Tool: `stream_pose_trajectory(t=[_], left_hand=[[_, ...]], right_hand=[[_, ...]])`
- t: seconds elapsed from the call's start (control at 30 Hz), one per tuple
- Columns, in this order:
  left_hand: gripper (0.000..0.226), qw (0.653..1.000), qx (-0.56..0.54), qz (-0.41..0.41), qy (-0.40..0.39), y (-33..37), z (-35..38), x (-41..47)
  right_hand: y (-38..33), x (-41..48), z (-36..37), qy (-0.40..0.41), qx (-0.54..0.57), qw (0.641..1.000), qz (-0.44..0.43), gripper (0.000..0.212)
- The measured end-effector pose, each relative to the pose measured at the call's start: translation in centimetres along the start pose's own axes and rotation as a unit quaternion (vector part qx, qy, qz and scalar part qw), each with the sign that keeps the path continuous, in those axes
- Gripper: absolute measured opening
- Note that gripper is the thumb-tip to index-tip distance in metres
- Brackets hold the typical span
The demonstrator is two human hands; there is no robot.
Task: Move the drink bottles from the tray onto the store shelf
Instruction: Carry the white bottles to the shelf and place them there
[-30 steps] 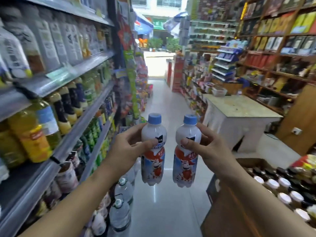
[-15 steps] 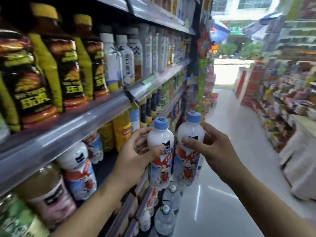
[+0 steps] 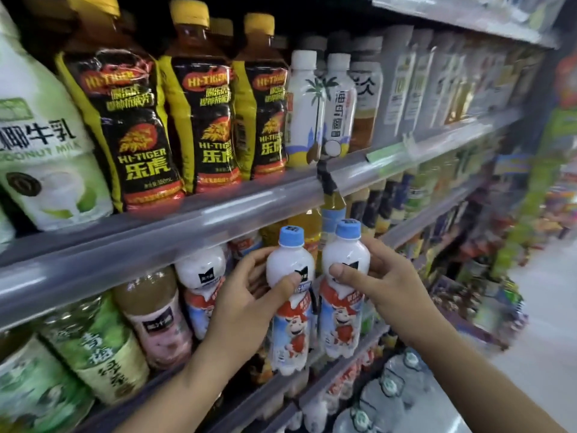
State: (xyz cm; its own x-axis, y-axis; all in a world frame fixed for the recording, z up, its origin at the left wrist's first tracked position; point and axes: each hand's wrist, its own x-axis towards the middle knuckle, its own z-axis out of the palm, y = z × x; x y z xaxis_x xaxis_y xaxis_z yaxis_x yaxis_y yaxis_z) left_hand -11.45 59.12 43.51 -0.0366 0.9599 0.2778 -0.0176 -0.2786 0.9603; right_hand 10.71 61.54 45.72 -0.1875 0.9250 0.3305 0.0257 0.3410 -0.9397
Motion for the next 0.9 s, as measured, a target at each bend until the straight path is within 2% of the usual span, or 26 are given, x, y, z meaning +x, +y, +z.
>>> stream_pose_trajectory(t=[0.17, 0.37, 0.43, 0.57, 0.7, 0.83, 0.9], left_hand=[[0.045, 0.993, 0.059, 0.028, 0.099, 0.3, 1.3, -1.0], [0.034, 0.976, 0.137, 0.013, 0.168, 0.7, 1.6, -1.1], [0.03, 0.971, 0.148, 0.012, 0.188, 0.7, 1.5, -0.9], [0.03, 0.958, 0.187, 0.032, 0.214, 1.1, 1.5, -0.6], [0.029, 0.944, 0.246, 0.041, 0.218, 1.5, 1.9, -0.7], [0.036, 0.933, 0.277, 0.041, 0.227, 1.5, 2.4, -0.6], [0.045, 0.93, 0.28, 0.041, 0.232, 1.4, 2.6, -0.5]], right_hand=[[1.2, 2.2, 0.0, -0.053, 0.003, 0.998, 0.041, 0.062], [1.7, 4.5, 1.5, -0.088, 0.034, 0.994, 0.056, 0.072], [1.7, 5.2, 2.3, -0.104, 0.038, 0.993, 0.047, 0.066], [1.9, 5.9, 3.5, -0.108, 0.03, 0.994, 0.004, 0.026], [1.8, 6.7, 4.1, -0.089, -0.001, 0.995, -0.033, 0.011], [1.5, 7.1, 4.6, -0.077, -0.027, 0.995, -0.056, 0.011], [1.5, 7.1, 4.8, -0.069, -0.045, 0.995, -0.063, 0.019]])
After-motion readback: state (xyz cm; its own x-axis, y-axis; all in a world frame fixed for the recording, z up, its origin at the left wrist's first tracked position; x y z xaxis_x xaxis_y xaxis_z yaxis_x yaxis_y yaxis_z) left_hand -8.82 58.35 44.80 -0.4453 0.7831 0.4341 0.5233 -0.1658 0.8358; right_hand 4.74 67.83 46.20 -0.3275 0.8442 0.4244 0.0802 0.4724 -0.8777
